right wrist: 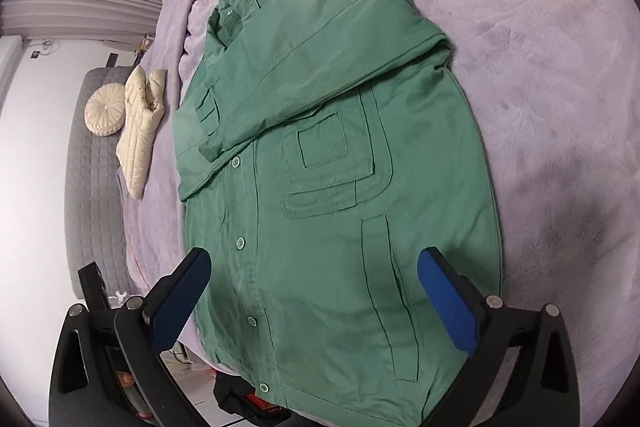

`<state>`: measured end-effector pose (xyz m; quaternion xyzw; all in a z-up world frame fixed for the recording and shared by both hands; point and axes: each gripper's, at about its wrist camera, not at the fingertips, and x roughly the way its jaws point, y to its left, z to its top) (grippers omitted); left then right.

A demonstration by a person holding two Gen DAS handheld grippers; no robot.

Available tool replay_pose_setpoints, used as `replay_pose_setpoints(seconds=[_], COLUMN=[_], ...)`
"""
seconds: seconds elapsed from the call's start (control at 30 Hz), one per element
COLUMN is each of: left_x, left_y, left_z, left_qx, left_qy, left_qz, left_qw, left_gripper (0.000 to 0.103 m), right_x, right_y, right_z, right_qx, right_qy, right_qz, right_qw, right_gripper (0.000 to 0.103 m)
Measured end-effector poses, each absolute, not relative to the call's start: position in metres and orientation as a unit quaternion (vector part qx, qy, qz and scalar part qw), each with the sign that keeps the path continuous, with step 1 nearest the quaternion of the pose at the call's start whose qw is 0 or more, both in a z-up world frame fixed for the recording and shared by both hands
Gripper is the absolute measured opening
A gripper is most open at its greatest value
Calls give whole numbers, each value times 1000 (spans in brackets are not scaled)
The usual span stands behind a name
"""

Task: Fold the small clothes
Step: 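Release the folded side and withdraw both tools above the jacket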

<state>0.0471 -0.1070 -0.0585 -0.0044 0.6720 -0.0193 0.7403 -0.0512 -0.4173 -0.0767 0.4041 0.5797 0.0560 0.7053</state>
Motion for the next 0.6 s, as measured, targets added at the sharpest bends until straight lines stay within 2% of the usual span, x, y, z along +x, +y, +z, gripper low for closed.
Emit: replay_pose_setpoints(seconds=[0.33,0.6], left_x=[-3,-37], left_y=[-69,0], left_z=[-80,-77], left_qx=[-3,-15], left_qy=[675,660], left_qz=[-40,-2], left_qw=[737,751], left_gripper=[99,99], right_x=[-112,-166], right_y=[-376,-371], right_z=[-98,-97], right_qx=[429,425], right_qy=[601,599], right_qz=[59,13], right_qw=[671,679], right_gripper=[103,103])
